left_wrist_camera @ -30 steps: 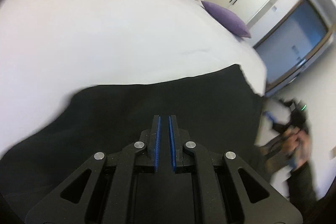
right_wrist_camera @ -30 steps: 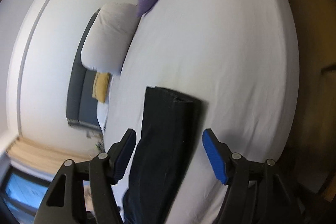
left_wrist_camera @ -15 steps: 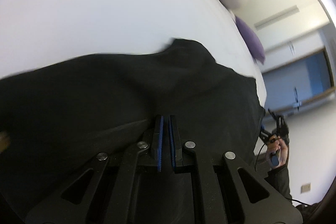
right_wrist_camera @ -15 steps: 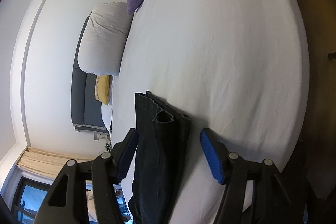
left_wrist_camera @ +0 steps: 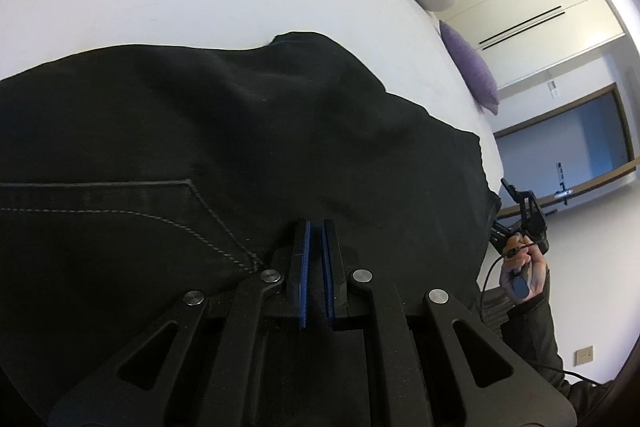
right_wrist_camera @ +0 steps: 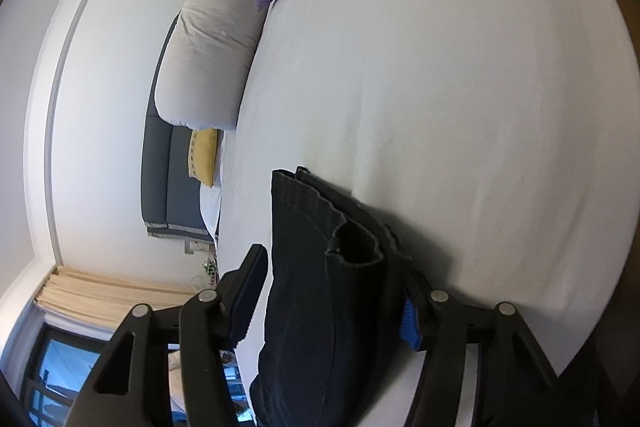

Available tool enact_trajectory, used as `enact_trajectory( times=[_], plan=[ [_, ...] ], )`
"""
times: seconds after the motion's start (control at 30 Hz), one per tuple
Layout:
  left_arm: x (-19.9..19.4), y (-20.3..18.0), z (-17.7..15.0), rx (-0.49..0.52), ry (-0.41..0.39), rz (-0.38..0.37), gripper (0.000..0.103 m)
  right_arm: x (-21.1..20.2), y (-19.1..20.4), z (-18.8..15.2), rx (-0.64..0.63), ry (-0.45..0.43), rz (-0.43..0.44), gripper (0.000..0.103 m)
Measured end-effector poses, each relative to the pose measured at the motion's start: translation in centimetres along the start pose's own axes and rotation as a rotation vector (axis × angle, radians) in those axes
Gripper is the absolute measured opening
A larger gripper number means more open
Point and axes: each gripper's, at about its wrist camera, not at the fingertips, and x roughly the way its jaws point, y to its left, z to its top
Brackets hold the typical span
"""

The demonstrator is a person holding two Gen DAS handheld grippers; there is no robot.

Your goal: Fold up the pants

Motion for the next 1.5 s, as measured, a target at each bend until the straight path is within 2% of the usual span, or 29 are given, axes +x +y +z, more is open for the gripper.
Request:
enact_trajectory(
  times=[0.07, 0.1, 0.17, 0.2, 0.23, 0.33, 0.57, 0.73, 0.9, 1.07, 1.23, 1.5],
  plan=[
    [-0.1, 0.3, 0.0, -0.009, 0.003, -0.008, 0.007, 0.1, 0.5, 0.0, -0.04, 0.012, -0.013, 0.06],
    [-0.4, 0.6, -0.2, -0.016, 0.001, -0.013, 0.007, 0.1, 0.6, 0.0, -0.057, 0.016, -0.023, 0.055],
    [-1.1, 1.2, -0.4, -0.022, -0.004, -0.009, 0.007, 0.3, 0.8, -0.2, -0.09, 0.03, -0.045, 0.039],
    [-1.1, 0.9, -0.5, -0.018, -0.004, -0.003, 0.007, 0.4, 0.7, -0.2, -0.096, 0.037, -0.049, 0.023],
    [-1.0, 0.9, -0.5, -0.015, -0.005, 0.002, 0.007, 0.6, 0.7, -0.3, -0.102, 0.049, -0.049, 0.014],
    [-1.2, 0.8, -0.5, -0.027, -0.005, 0.002, 0.007, 1.0, 0.6, -0.8, -0.133, 0.042, -0.085, 0.007],
    [-1.6, 0.1, -0.4, -0.035, -0.009, 0.019, 0.007, 0.3, -0.8, -0.9, -0.074, -0.013, -0.054, 0.005],
    [-1.0, -1.1, -0.4, -0.002, -0.004, 0.042, 0.007, 0.0, -1.4, -0.9, -0.036, -0.033, -0.042, 0.004],
    [-1.5, -0.7, -0.6, -0.015, -0.009, 0.013, 0.007, -0.1, -1.4, -1.0, -0.028, -0.048, -0.068, 0.003],
    [-2.1, -0.4, -0.8, -0.016, -0.018, 0.001, 0.007, -0.1, -2.8, -1.3, 0.04, -0.088, -0.039, 0.0],
    [-2.6, 0.1, -0.9, -0.027, -0.024, -0.023, 0.007, -0.3, -2.0, -1.2, 0.018, -0.084, -0.056, 0.001],
    [-2.5, 0.3, -0.9, -0.023, -0.025, -0.014, 0.007, -0.2, -1.7, -1.1, -0.002, -0.078, -0.043, 0.004]
  ],
)
